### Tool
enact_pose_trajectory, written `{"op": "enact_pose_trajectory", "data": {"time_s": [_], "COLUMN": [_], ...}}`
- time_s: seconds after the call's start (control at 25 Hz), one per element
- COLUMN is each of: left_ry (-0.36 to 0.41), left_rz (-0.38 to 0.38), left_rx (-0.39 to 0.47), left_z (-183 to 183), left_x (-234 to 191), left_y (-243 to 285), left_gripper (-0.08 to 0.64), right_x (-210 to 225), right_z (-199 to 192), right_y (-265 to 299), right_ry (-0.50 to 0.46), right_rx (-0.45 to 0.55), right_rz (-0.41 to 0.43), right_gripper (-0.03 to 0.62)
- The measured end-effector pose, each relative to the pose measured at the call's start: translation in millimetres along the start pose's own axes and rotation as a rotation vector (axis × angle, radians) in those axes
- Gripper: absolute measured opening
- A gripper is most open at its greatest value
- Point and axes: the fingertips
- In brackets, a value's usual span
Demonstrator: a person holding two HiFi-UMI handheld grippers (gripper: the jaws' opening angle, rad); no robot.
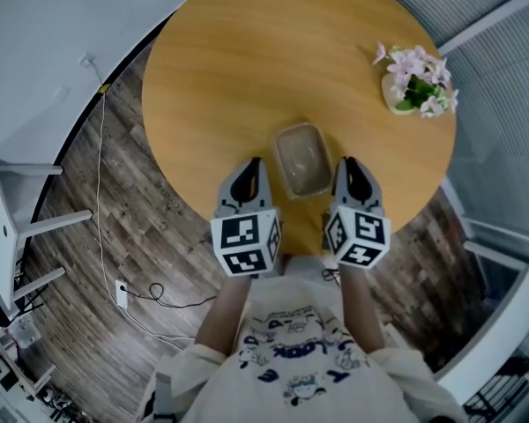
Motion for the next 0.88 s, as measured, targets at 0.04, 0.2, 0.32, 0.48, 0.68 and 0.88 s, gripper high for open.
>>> {"op": "enact_pose_trajectory", "data": {"time_s": [0.04, 0.2, 0.32, 0.48, 0.68, 0.88], "left_ry": [-0.007, -0.033, -0.04, -0.034, -0.024, -0.014], "left_rz": [0.0, 0.001, -0.003, -0.007, -0.019, -0.03], "left_rx": [-0.013, -0.057, -0.081, -0.123, -0.161, -0.202], "left_z": [-4, -16, -21, -28, -35, -46], "left_x": [-1, -8, -13, -18, -23, -26], "left_y": [3, 11, 17, 26, 36, 43], "left_gripper": [0.005, 0.005, 0.006, 0.006, 0.023, 0.043], "right_x": [-1, -5, -9, -11, -15, -19], "right_z": [-3, -18, -25, -36, -53, -69], "right_y": [2, 7, 9, 9, 9, 7], "right_ry": [0.001, -0.006, -0.009, 0.001, 0.013, 0.034], "right_rx": [-0.012, -0.058, -0.085, -0.118, -0.166, -0.21], "right_rz": [0.005, 0.016, 0.014, 0.008, -0.004, -0.007], "right_gripper": [0.023, 0.023, 0.023, 0.023, 0.023, 0.052]}}
Point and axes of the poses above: the fingertips, and each gripper's own axes: y forward along the fingers, x to its right, z out of its top, and after that the axes turned 15 degrees about -y, right-handed
